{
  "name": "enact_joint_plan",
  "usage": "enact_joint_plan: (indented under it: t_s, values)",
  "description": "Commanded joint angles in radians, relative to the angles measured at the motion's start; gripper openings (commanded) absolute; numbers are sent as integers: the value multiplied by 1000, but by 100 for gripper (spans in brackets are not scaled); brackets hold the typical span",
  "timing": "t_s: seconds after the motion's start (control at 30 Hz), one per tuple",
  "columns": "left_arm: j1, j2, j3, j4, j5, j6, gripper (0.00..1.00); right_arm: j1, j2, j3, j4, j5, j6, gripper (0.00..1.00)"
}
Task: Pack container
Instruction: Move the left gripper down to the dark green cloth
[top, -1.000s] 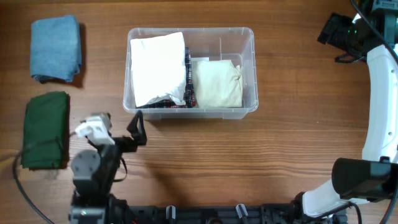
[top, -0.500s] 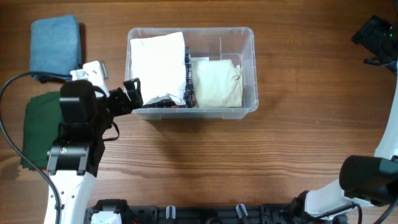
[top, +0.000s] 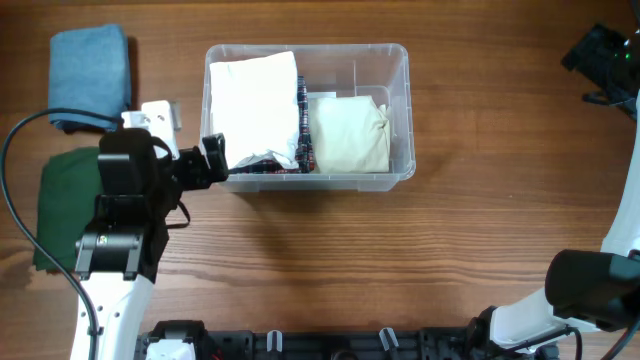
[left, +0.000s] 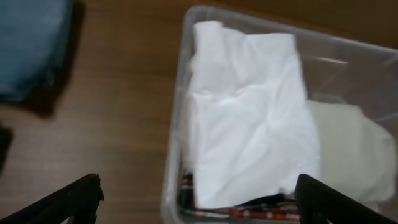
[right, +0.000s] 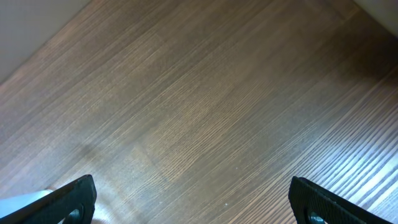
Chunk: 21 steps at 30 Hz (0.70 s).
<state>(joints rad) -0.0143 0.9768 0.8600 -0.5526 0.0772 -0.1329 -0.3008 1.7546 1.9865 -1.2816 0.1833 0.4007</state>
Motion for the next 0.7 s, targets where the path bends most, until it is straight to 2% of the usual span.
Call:
enact_joint_plan:
  t_s: [0.0, 0.07, 0.27, 0.37, 0.67]
  values:
    - [53, 0, 34, -63, -185, -83, 100, 2, 10, 1, 2, -8, 19, 100]
    - [96, 31, 37, -117, -246, -117, 100, 2, 10, 1, 2, -8, 18, 100]
    - [179, 136, 37, -193, -285, -122, 100, 2, 10, 1, 2, -8, 18, 100]
    - [197, 200, 37, -228, -381, -122, 100, 2, 10, 1, 2, -8, 19, 100]
    - [198, 326, 37, -195, -620, -139, 100, 2, 10, 1, 2, -8, 19, 100]
